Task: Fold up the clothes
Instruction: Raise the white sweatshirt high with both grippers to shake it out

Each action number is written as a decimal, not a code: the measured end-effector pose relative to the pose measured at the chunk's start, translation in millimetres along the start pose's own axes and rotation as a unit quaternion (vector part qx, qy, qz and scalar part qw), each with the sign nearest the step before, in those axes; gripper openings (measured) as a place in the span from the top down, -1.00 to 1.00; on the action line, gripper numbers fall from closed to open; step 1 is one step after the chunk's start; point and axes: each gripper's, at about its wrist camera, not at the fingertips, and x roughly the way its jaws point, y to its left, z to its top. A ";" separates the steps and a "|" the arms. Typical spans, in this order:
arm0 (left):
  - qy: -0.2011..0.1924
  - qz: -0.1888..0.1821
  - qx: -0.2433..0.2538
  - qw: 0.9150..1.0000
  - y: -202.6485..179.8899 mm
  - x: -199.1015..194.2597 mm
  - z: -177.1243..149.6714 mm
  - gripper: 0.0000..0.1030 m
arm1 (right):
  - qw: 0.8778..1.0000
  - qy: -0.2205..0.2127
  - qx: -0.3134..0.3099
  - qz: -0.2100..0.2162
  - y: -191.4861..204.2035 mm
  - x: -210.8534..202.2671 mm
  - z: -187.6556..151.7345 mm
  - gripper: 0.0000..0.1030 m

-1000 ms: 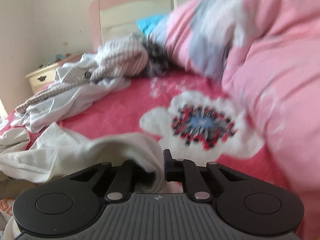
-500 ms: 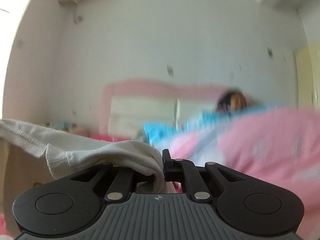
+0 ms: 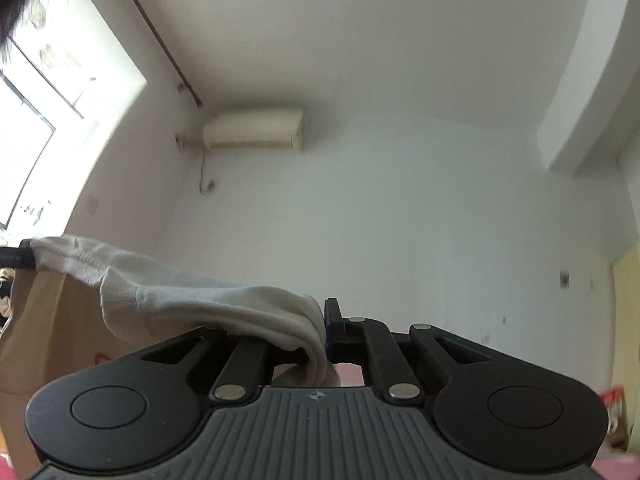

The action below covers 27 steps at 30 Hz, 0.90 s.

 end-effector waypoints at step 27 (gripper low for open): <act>0.068 0.025 0.014 0.997 -12.3 63.2 -67.1 0.92 | 0.988 0.145 -0.024 -0.038 11.3 90.4 -153.1 0.86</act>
